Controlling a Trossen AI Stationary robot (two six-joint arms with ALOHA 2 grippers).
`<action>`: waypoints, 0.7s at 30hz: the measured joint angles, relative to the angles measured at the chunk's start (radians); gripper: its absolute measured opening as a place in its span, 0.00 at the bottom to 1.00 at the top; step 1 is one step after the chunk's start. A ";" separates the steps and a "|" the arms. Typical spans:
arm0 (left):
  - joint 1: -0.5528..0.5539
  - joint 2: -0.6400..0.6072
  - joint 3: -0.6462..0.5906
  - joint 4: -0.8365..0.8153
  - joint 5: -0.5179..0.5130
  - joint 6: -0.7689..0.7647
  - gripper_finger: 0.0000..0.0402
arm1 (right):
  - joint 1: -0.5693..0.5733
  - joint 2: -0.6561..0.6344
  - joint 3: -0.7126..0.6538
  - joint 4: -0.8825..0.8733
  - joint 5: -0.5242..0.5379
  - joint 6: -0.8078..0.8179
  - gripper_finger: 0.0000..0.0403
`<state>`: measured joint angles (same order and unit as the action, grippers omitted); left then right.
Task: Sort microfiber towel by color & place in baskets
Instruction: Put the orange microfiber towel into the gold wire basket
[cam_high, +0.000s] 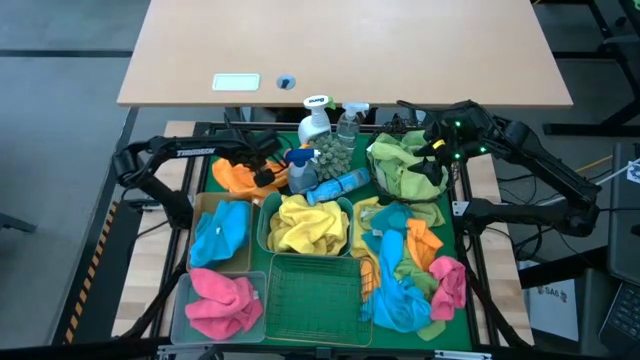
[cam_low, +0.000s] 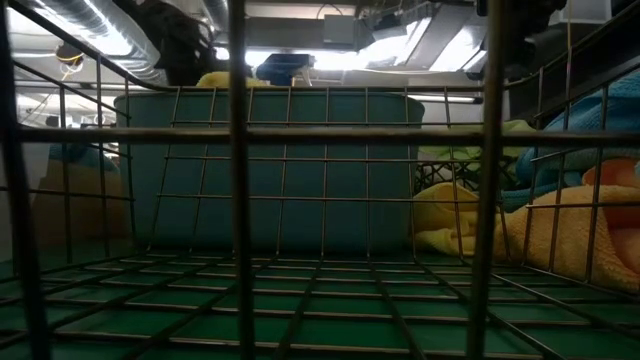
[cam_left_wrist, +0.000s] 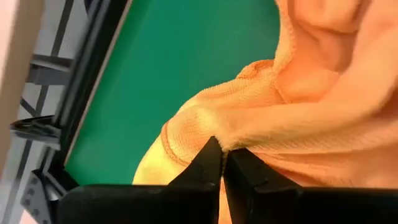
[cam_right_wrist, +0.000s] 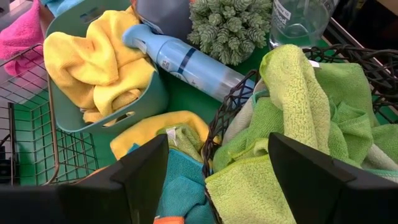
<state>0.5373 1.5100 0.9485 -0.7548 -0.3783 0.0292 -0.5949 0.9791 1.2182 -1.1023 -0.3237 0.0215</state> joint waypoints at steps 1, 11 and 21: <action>-0.003 -0.019 0.000 -0.007 0.000 0.000 0.01 | 0.000 0.000 0.000 0.000 0.000 0.000 0.68; -0.020 -0.301 0.000 -0.041 0.059 -0.094 0.00 | 0.000 0.000 0.000 0.000 0.000 0.000 0.68; -0.172 -0.579 0.181 -0.067 0.086 -0.257 0.00 | 0.000 0.000 0.000 0.000 0.001 0.000 0.68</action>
<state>0.3649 0.9309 1.1297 -0.8221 -0.2924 -0.2281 -0.5953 0.9791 1.2182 -1.1023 -0.3229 0.0212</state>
